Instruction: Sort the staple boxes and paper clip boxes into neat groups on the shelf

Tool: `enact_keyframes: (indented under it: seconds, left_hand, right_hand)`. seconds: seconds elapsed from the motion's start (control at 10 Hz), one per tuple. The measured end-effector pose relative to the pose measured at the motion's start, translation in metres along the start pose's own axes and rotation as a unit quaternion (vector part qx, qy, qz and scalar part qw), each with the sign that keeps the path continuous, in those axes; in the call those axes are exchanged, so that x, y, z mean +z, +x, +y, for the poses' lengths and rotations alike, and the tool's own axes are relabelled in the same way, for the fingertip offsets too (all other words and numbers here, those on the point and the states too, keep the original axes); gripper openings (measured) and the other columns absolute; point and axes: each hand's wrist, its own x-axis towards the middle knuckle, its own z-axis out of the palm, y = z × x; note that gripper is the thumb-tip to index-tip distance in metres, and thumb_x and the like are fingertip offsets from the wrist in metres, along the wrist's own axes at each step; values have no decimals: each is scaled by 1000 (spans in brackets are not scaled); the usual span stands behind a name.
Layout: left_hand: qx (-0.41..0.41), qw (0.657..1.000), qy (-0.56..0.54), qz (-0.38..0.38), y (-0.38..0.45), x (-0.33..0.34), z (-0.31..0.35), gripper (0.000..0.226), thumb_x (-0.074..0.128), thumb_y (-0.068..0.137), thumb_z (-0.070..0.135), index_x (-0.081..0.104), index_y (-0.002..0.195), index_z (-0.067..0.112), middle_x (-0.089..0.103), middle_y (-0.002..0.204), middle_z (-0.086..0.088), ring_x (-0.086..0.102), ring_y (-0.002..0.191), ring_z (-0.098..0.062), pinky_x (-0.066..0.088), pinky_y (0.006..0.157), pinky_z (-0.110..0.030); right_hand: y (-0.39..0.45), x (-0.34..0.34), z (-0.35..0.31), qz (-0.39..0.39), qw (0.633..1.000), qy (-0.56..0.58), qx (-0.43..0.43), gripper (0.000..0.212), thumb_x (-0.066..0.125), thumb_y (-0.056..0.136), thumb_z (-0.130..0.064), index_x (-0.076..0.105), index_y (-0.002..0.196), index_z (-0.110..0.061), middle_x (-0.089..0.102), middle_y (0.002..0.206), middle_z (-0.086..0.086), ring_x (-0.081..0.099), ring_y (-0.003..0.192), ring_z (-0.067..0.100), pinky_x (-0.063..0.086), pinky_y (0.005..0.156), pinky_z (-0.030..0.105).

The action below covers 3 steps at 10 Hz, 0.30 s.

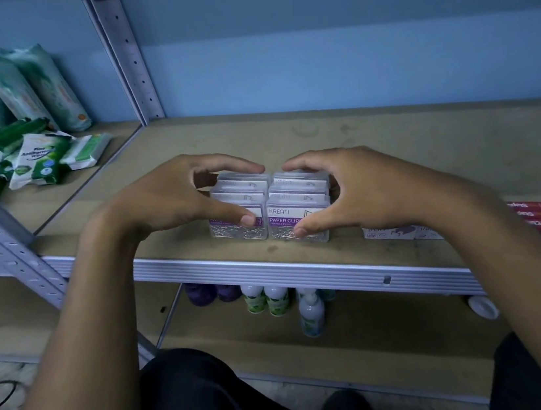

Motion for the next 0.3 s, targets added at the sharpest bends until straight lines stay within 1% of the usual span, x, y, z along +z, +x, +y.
enact_keyframes:
  seconds: [0.1, 0.2, 0.3]
  left_hand:
    - [-1, 1000, 7, 0, -2, 1, 3, 64, 88, 63, 43, 63, 122, 44, 62, 127, 24, 58, 113, 7, 42, 91, -20]
    - [-7, 1000, 17, 11, -3, 3, 8, 70, 87, 64, 42, 58, 127, 48, 55, 132, 32, 50, 119, 15, 39, 100, -21]
    - [15, 996, -20, 83, -21, 9, 12, 77, 83, 67, 47, 48, 136, 51, 47, 141, 33, 43, 129, 12, 35, 112, -29]
  right_hand:
    - [0, 1, 3, 1, 1000, -7, -4, 93, 86, 63, -61, 45, 145, -43, 57, 136, -19, 54, 104, 0, 37, 77, 8]
    - [-3, -1, 0, -4, 1000, 26, 1, 102, 81, 64, -69, 30, 151, -51, 44, 152, -18, 48, 127, 3, 40, 95, 19]
    - [-22, -16, -1, 49, 993, 103, -1, 93, 71, 69, -74, 21, 146, -64, 31, 159, -24, 38, 142, 2, 38, 114, 38]
